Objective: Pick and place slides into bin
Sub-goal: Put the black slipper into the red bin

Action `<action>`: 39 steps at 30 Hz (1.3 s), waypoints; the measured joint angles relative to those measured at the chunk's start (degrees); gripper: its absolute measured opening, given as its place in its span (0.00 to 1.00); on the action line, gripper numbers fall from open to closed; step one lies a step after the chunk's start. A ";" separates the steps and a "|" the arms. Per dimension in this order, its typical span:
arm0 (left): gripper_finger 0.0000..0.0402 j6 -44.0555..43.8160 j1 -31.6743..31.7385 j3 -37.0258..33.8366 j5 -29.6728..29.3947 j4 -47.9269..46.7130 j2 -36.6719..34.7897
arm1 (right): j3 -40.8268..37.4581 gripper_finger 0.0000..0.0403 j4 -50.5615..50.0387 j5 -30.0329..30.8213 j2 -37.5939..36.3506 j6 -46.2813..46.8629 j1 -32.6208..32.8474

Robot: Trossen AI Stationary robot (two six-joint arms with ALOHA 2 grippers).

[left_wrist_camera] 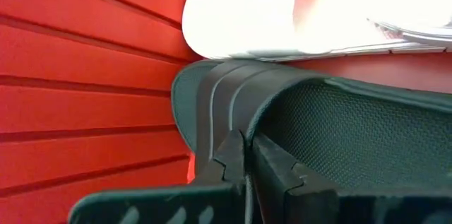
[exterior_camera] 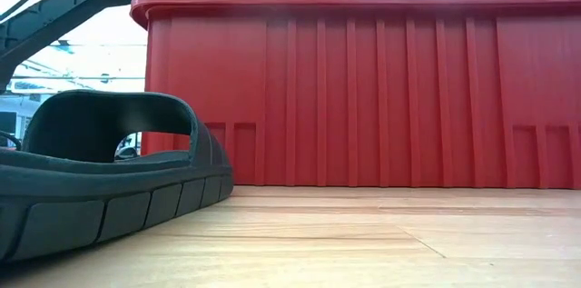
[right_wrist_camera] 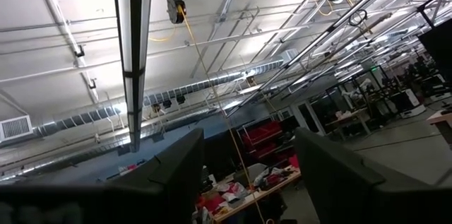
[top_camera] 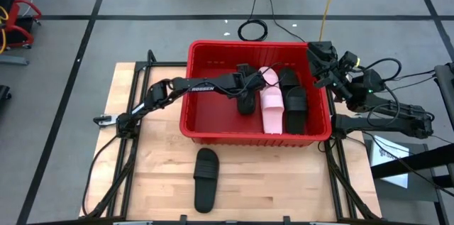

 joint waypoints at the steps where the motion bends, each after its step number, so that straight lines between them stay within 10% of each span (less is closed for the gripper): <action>1: 0.02 -0.04 0.02 0.00 0.19 0.00 0.00 | 0.00 0.53 -0.08 0.00 0.02 -0.01 0.00; 20: 0.48 -2.45 -0.67 0.09 3.20 -2.82 -0.69 | 0.00 0.53 -0.90 0.00 0.00 0.04 0.00; 39: 0.49 -6.18 -5.20 0.09 7.01 -8.51 -13.77 | 0.00 0.53 -0.78 -0.02 0.00 0.03 0.00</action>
